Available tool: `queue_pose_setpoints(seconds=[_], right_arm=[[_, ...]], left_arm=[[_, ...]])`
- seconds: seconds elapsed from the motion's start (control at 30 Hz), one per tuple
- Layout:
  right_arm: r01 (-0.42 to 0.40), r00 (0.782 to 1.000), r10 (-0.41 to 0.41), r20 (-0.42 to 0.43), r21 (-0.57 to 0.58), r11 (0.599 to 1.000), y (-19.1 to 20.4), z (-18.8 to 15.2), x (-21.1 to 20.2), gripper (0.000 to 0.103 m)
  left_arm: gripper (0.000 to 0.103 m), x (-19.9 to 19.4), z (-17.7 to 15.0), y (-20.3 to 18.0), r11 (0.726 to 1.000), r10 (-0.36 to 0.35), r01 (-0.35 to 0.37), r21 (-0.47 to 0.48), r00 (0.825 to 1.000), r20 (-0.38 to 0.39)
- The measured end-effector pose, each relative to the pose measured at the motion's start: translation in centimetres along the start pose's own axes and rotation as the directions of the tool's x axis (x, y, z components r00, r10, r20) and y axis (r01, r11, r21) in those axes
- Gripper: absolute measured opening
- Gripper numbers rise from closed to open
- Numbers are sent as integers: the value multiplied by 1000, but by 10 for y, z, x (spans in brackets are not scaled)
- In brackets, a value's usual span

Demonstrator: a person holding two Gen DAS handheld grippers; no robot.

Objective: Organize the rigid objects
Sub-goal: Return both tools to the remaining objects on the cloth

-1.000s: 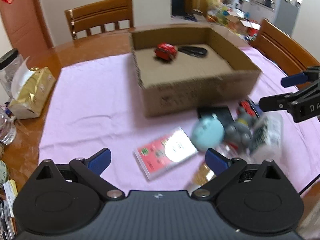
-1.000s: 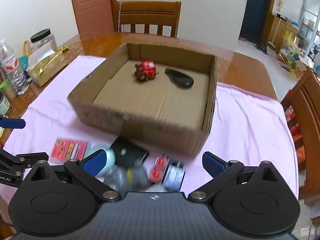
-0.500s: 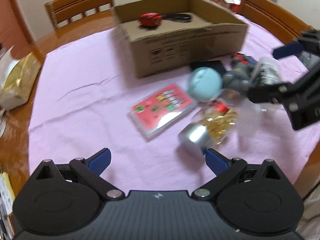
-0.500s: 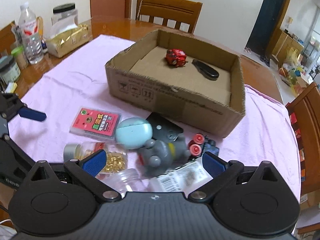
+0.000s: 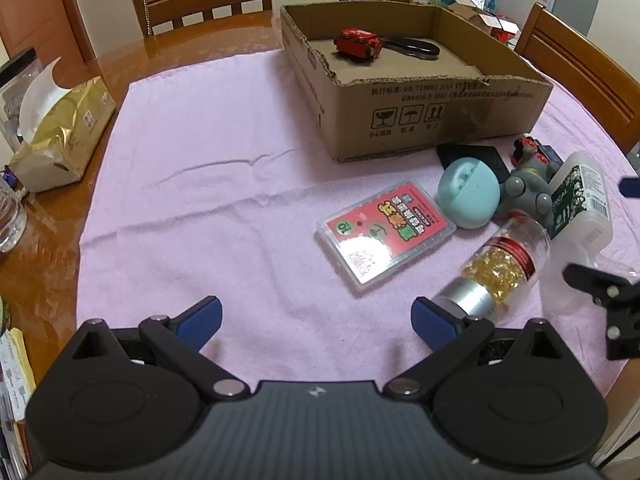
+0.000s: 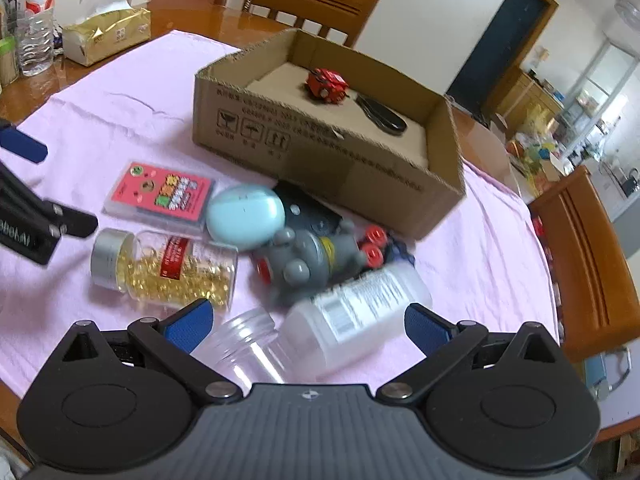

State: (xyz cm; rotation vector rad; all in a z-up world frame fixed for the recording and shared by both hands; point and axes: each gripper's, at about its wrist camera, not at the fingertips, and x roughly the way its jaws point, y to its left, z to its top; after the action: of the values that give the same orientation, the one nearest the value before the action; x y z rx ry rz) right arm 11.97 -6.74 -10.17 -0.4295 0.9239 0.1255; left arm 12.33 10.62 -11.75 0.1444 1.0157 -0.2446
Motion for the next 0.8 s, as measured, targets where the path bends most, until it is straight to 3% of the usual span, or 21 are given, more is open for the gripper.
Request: queue_pose_setpoints(seconds=[0.23, 0.6, 0.7, 0.8], right_arm=[[13, 999, -11, -38, 56, 998, -9, -25, -10, 103], [26, 995, -7, -98, 192, 981, -33, -66, -14, 103], [30, 994, -6, -108, 223, 974, -39, -73, -12, 103], [19, 994, 7, -106, 247, 969, -45, -76, -10, 103]], left_arm=[[100, -14, 14, -2, 1000, 0, -1, 15, 999, 38], [100, -8, 51, -79, 970, -185, 172, 171, 981, 61], [100, 7, 54, -100, 971, -167, 157, 181, 985, 42], [100, 19, 52, -107, 980, -99, 93, 179, 995, 30]])
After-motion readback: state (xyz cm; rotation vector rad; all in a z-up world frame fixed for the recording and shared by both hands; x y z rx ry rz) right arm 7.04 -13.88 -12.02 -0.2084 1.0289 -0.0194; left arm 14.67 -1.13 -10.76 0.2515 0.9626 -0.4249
